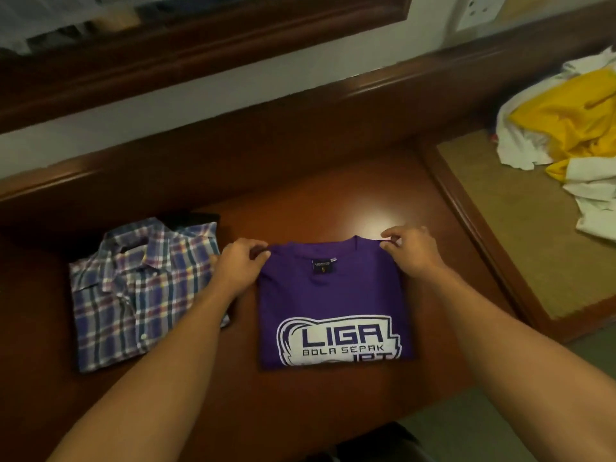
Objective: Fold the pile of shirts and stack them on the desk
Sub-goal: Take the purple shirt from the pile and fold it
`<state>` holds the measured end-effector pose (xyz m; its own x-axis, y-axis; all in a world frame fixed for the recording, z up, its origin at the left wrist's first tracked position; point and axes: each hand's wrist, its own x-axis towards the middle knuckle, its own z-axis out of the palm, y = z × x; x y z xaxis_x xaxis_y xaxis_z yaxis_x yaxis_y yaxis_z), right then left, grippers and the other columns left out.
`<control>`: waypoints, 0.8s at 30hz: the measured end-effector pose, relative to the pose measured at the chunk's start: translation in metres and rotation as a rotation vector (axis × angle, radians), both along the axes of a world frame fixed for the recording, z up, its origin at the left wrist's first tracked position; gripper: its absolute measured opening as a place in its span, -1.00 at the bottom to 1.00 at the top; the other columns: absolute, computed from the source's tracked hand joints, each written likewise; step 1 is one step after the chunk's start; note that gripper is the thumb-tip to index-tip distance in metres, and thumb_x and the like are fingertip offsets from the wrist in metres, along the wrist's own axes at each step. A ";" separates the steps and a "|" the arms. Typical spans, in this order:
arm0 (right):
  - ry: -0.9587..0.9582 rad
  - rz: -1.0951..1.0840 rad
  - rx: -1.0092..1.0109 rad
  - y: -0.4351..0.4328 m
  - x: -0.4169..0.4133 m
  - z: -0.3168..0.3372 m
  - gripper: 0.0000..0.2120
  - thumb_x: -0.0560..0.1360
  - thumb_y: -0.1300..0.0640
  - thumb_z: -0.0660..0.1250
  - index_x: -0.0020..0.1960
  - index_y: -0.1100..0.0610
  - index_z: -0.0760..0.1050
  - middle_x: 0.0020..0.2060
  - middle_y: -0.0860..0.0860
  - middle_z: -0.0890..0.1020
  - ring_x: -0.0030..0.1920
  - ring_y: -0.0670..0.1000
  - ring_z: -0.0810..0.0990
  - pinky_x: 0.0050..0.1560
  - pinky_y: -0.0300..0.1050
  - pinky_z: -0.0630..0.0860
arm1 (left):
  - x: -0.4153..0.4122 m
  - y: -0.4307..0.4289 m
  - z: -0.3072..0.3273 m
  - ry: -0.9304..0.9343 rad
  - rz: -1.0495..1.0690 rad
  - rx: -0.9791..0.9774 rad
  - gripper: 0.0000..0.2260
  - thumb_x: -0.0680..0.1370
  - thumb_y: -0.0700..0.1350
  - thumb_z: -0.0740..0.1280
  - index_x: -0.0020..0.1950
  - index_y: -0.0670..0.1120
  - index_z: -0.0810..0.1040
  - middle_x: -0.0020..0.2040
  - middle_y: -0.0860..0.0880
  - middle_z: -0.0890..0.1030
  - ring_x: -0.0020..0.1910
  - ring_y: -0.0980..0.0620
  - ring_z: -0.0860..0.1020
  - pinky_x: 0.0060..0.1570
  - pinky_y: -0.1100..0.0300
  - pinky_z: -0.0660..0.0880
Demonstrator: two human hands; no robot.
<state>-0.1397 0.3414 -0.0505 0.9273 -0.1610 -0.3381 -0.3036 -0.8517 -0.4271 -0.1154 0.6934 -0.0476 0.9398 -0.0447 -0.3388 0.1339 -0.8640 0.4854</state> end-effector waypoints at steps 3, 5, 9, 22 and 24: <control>0.020 0.048 -0.076 0.000 0.013 -0.018 -0.77 0.58 -0.03 0.39 0.21 -0.03 0.63 0.12 0.04 0.59 0.17 0.11 0.47 0.17 0.02 0.43 | 0.010 -0.003 -0.018 0.002 -0.007 0.007 -0.69 0.56 0.08 0.43 0.29 0.05 0.62 0.24 0.03 0.60 0.26 -0.03 0.53 0.30 -0.01 0.37; 0.010 0.079 -0.104 0.000 0.021 -0.023 -0.85 0.57 -0.01 0.41 0.12 -0.05 0.66 0.04 0.02 0.58 0.12 0.09 0.48 0.12 -0.01 0.41 | 0.014 -0.006 -0.025 -0.001 -0.019 0.041 -0.70 0.54 0.09 0.45 0.26 0.11 0.62 0.22 0.04 0.60 0.27 -0.03 0.51 0.32 -0.13 0.36; -0.017 0.152 -0.122 0.000 0.032 -0.020 -0.96 0.54 0.03 0.45 -0.07 -0.10 0.67 -0.12 -0.14 0.50 0.08 0.04 0.53 0.05 -0.05 0.40 | 0.020 -0.013 -0.028 -0.074 -0.051 0.086 -0.90 0.58 0.01 0.42 0.08 0.14 0.66 0.14 0.05 0.58 0.22 -0.02 0.48 0.26 -0.13 0.26; 0.179 0.114 0.189 -0.016 0.053 0.014 -0.87 0.48 0.06 0.53 -0.20 -0.11 0.64 -0.21 -0.14 0.66 -0.10 -0.10 0.60 -0.11 -0.20 0.43 | 0.036 -0.016 -0.004 -0.223 -0.138 0.093 -0.91 0.60 0.08 0.37 0.05 0.14 0.65 0.08 0.09 0.62 0.18 -0.03 0.45 0.24 -0.15 0.22; 0.129 0.099 0.156 -0.015 0.058 0.014 -0.87 0.48 0.05 0.52 -0.18 -0.13 0.62 -0.16 -0.15 0.65 -0.07 -0.09 0.59 -0.04 -0.13 0.47 | 0.040 -0.020 -0.001 -0.241 -0.104 0.104 -0.86 0.59 0.09 0.38 0.11 0.14 0.64 0.14 0.07 0.61 0.22 -0.04 0.44 0.25 -0.13 0.20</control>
